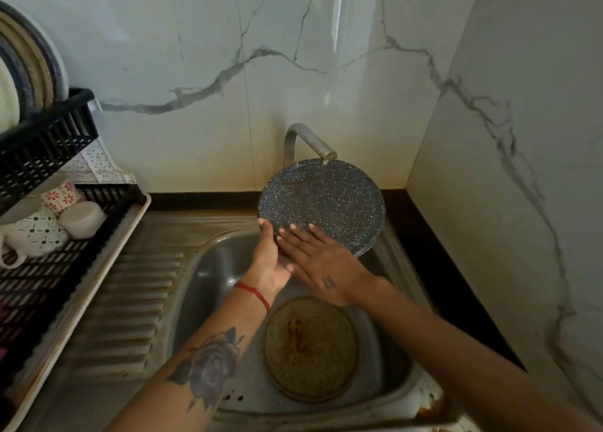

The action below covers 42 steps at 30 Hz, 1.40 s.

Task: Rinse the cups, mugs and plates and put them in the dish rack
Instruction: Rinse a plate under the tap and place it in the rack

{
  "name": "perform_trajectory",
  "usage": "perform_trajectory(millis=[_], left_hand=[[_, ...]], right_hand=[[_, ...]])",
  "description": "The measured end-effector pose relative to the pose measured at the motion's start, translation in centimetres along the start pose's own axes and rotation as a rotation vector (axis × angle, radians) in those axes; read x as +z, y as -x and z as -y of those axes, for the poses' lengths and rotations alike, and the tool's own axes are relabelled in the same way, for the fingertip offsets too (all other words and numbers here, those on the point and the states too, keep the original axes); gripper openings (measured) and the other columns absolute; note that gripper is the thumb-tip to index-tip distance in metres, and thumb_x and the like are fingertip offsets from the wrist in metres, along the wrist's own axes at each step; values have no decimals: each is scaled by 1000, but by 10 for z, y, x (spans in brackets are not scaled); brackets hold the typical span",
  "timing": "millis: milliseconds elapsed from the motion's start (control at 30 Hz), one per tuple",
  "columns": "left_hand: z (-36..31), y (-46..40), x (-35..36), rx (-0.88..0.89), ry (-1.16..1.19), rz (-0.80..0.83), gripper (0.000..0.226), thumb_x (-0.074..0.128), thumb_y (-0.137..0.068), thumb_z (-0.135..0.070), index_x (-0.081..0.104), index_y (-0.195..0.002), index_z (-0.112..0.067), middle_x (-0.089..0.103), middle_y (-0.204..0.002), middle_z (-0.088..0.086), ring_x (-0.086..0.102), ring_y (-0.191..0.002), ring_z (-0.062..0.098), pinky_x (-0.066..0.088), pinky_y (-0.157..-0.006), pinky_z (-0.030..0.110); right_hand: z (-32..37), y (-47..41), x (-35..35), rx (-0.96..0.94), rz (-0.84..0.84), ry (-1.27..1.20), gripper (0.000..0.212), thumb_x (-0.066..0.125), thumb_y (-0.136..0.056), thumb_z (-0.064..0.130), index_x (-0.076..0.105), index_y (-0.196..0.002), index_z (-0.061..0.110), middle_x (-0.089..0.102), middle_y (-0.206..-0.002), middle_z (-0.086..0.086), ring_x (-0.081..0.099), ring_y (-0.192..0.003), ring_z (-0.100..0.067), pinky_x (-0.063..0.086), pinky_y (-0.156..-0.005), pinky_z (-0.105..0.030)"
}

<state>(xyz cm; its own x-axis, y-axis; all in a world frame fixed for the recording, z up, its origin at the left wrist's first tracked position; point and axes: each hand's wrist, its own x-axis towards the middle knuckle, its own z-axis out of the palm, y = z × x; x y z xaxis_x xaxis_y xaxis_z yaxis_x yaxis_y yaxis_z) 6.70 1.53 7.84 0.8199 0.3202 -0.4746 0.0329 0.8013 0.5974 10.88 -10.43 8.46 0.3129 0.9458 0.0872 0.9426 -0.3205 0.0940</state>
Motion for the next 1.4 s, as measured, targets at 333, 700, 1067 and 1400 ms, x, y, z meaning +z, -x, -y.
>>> perform_trajectory(millis=[333, 700, 1067, 1400], left_hand=[[0, -7, 5, 103, 82, -87, 83, 22, -87, -73, 39, -143, -14, 47, -143, 14, 46, -131, 30, 46, -89, 39], [1, -3, 4, 96, 105, 94, 84, 24, -85, -74, 36, -146, -16, 48, -142, 18, 48, -128, 36, 42, -102, 51], [-5, 11, 5, 53, -28, -92, 78, 28, -90, -66, 29, -148, -14, 38, -149, 18, 40, -135, 35, 33, -107, 55], [11, 16, 29, 191, -66, -261, 59, 29, -98, -55, 36, -144, -18, 51, -139, 7, 53, -124, 27, 48, -94, 44]], right_hand=[[-10, 0, -9, 298, -15, 275, 73, 32, -96, 23, -21, -144, 8, -15, -158, -14, -16, -145, -29, -16, -114, -43], [-68, 44, 4, 45, -88, 107, 61, 39, -101, 19, 1, -149, 18, -6, -156, -4, -9, -146, -26, -15, -115, -37], [-53, 40, 21, -49, -111, -23, 73, 44, -92, 1, -2, -146, 18, -7, -155, -1, -7, -146, -21, -15, -116, -28], [-2, 9, 18, -19, -283, -121, 80, 64, -75, -2, 28, -147, 2, 29, -153, -16, 25, -143, -27, 3, -117, -36]])
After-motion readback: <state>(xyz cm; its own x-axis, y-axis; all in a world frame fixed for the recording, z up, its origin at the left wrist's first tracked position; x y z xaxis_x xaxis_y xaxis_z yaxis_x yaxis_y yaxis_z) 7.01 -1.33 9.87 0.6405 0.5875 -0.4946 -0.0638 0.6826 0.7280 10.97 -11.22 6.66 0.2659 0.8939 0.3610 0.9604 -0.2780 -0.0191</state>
